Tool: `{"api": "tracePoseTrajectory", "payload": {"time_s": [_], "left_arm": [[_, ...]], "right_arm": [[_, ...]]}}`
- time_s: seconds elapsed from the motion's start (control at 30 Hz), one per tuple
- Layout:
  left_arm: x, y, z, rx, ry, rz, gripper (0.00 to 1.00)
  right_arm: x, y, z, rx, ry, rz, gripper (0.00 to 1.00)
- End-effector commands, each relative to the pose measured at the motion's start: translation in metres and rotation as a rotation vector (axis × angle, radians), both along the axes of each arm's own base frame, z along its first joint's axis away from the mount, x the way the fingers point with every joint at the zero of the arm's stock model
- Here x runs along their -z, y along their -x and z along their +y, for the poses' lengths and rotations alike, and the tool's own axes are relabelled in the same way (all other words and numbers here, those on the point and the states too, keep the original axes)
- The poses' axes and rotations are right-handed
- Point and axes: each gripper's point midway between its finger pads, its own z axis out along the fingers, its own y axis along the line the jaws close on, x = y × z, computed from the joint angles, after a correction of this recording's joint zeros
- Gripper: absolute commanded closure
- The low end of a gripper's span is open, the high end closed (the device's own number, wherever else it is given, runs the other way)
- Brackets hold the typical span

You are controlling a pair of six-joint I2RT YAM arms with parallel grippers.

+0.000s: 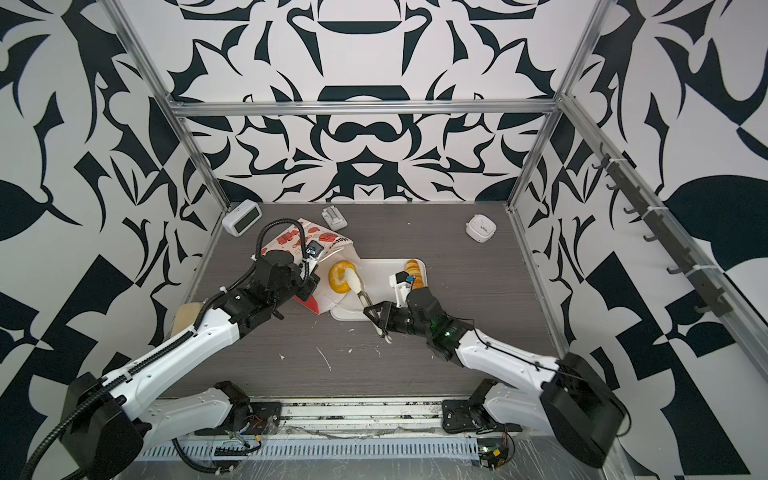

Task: Take the fake bread out of the paper bag
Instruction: 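Lower the donut onto the white tray and open the tongs with the right gripper, then move the open tongs back into the bag with the right gripper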

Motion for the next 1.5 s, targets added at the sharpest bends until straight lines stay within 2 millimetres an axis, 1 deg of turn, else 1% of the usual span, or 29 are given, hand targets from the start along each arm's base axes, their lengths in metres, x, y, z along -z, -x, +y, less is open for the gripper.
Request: {"api": "tracePoseTrajectory", "payload": {"time_s": [0.0,0.07,0.13,0.2,0.27,0.4,0.57,0.77,0.97,1.07,1.17,1.23,1.47], "left_arm": [[-0.005,-0.005,0.003,-0.027,0.013,-0.026,1.00],[-0.005,-0.006,0.006,-0.038,0.008,-0.030,1.00],[-0.006,-0.006,0.006,-0.040,0.011,-0.032,1.00],[-0.007,-0.006,0.006,-0.040,0.013,-0.033,1.00],[-0.008,-0.006,0.006,-0.040,0.017,-0.036,1.00],[-0.009,-0.004,0.007,-0.039,0.025,-0.034,1.00],[-0.014,0.000,0.008,-0.035,0.037,-0.045,1.00],[-0.014,0.002,0.009,-0.033,0.043,-0.045,1.00],[-0.017,0.002,0.010,-0.038,0.045,-0.052,1.00],[-0.017,0.002,0.010,-0.039,0.045,-0.053,1.00],[-0.015,0.002,0.010,-0.039,0.042,-0.051,1.00],[-0.014,0.001,0.010,-0.038,0.041,-0.049,1.00],[-0.012,0.000,0.008,-0.036,0.042,-0.046,1.00]], "right_arm": [[-0.014,0.009,-0.026,0.035,0.067,-0.073,0.81],[-0.023,0.015,-0.044,0.071,0.096,-0.108,0.82],[-0.028,0.017,-0.061,0.120,0.135,-0.142,0.81],[-0.025,0.017,-0.075,0.152,0.185,-0.162,0.81],[-0.017,0.014,-0.081,0.171,0.222,-0.162,0.82],[0.001,0.000,-0.083,0.192,0.255,-0.140,0.81],[0.023,-0.024,-0.082,0.211,0.261,-0.097,0.81],[0.032,-0.053,-0.080,0.216,0.239,-0.065,0.81],[0.050,-0.067,-0.083,0.206,0.285,-0.019,0.79],[0.057,-0.072,-0.088,0.211,0.301,0.007,0.73],[0.059,-0.075,-0.093,0.222,0.317,0.012,0.65],[0.057,-0.077,-0.098,0.237,0.332,0.009,0.61],[0.040,-0.073,-0.110,0.264,0.352,-0.031,0.56]]}}
